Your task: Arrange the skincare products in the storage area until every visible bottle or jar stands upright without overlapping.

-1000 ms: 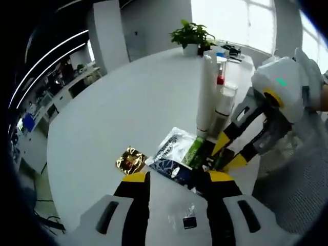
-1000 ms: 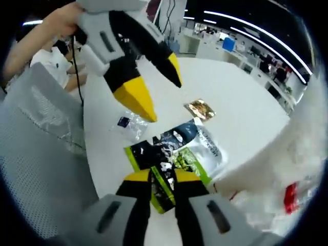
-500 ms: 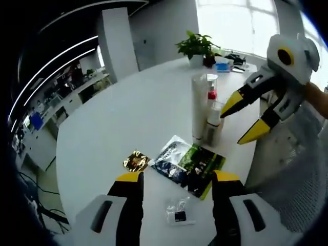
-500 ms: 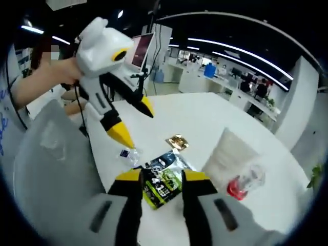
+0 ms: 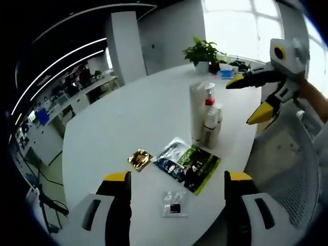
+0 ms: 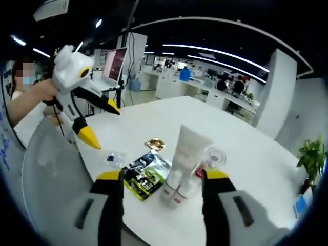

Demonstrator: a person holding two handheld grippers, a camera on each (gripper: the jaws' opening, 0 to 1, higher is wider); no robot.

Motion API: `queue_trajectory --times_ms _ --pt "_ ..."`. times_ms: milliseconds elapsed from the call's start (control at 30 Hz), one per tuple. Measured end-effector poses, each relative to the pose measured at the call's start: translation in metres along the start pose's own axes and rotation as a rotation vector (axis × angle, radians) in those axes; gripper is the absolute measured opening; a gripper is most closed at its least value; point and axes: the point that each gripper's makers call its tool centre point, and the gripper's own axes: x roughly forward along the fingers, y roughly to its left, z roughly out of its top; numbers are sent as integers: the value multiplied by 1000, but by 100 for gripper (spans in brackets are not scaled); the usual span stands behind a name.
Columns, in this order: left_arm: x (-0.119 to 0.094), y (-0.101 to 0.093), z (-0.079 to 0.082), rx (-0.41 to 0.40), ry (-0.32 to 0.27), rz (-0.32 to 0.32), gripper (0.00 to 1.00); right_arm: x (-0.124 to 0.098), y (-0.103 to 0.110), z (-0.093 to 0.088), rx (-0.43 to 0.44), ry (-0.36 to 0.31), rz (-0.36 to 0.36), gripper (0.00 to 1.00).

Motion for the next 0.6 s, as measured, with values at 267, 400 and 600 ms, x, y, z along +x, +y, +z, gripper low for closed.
queue_trajectory --times_ms 267,400,600 --pt "-11 3 -18 -53 34 25 85 -6 -8 -14 58 13 -27 80" --pt "-12 4 -22 -71 41 42 91 -8 -7 -18 75 10 -33 83" --pt "-19 5 -27 -94 32 50 96 -8 -8 -23 84 16 -41 90"
